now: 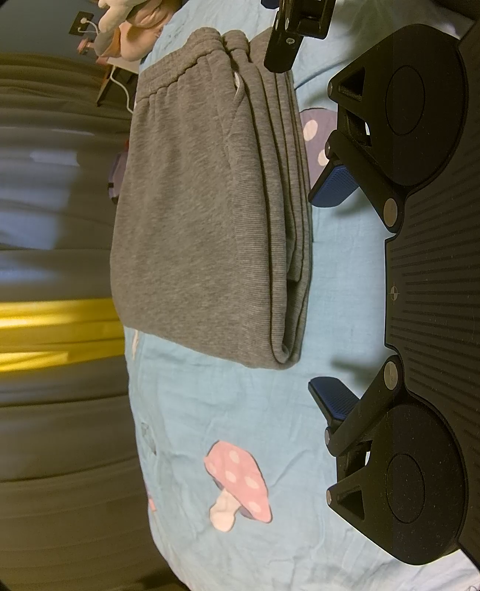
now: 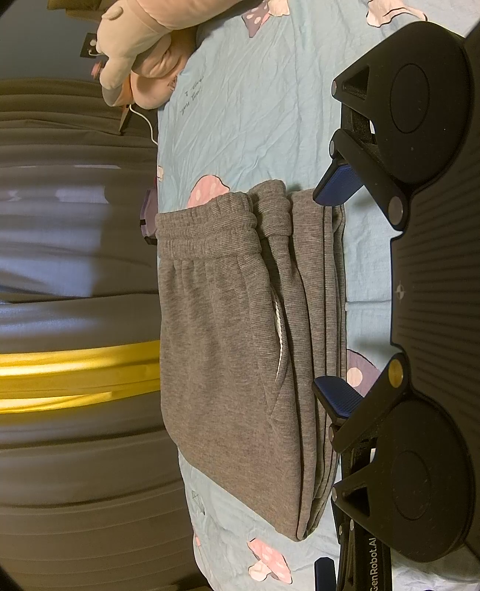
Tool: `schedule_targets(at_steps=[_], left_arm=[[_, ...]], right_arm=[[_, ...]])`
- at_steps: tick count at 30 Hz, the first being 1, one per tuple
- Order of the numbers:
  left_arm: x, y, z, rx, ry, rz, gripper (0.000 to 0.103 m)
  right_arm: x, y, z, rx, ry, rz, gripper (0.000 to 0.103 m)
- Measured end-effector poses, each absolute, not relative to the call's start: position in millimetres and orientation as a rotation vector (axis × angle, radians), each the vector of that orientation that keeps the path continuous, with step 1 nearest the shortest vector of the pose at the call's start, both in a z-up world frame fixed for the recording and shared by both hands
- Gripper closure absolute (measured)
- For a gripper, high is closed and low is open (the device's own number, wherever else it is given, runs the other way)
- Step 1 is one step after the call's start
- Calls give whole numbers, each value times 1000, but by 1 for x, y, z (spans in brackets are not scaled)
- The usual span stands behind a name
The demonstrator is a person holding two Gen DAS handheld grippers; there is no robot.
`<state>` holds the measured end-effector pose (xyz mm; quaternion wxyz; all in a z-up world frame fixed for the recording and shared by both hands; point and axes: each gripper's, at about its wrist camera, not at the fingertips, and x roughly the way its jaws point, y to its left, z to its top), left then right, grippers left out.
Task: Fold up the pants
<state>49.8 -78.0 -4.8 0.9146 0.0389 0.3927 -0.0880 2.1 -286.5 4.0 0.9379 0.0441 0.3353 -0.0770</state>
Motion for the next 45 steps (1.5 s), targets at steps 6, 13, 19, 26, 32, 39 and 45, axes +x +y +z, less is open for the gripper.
schedule_targets(at_steps=[6,13,19,26,32,39,45], left_arm=[[49,-77,-4,77,806,-180,1],[49,-77,-4,73,809,-180,1],[50,-77,-4,71,810,-180,1],[49,-77,-4,69,808,-179,1],[49,-76,-4,69,808,-179,1],[49,-76,-4,68,808,-179,1],[49,-76,-3,66,810,-177,1]], right_arm=[[1,-287,4,90,685,-159,4],[2,-287,4,91,685,-161,4],[2,-287,4,92,688,-163,4],[2,-287,4,90,690,-166,4],[2,-287,4,90,691,-169,4],[2,-287,4,90,692,-168,4],[2,-287,4,90,691,-169,4]])
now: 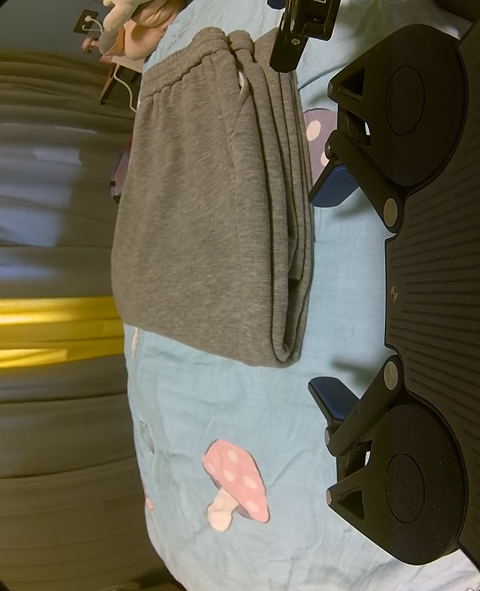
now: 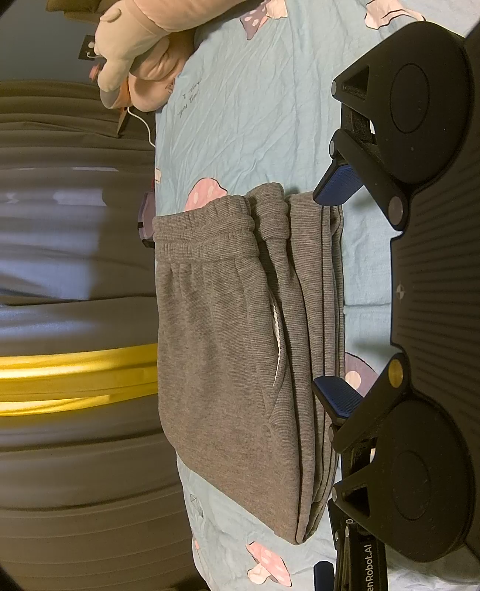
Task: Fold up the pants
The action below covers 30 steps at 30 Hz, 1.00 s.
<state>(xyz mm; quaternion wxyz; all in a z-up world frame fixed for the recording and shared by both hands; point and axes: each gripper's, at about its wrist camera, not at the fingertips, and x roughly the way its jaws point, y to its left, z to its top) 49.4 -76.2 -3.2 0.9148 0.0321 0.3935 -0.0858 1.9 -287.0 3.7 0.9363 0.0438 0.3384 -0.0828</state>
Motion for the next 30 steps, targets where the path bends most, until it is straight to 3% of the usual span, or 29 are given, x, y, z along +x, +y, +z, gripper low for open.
schedule_targets(at_steps=[30], left_arm=[[51,-75,-3,57,813,-173,1]], right_arm=[[2,-287,3,91,694,-170,4]])
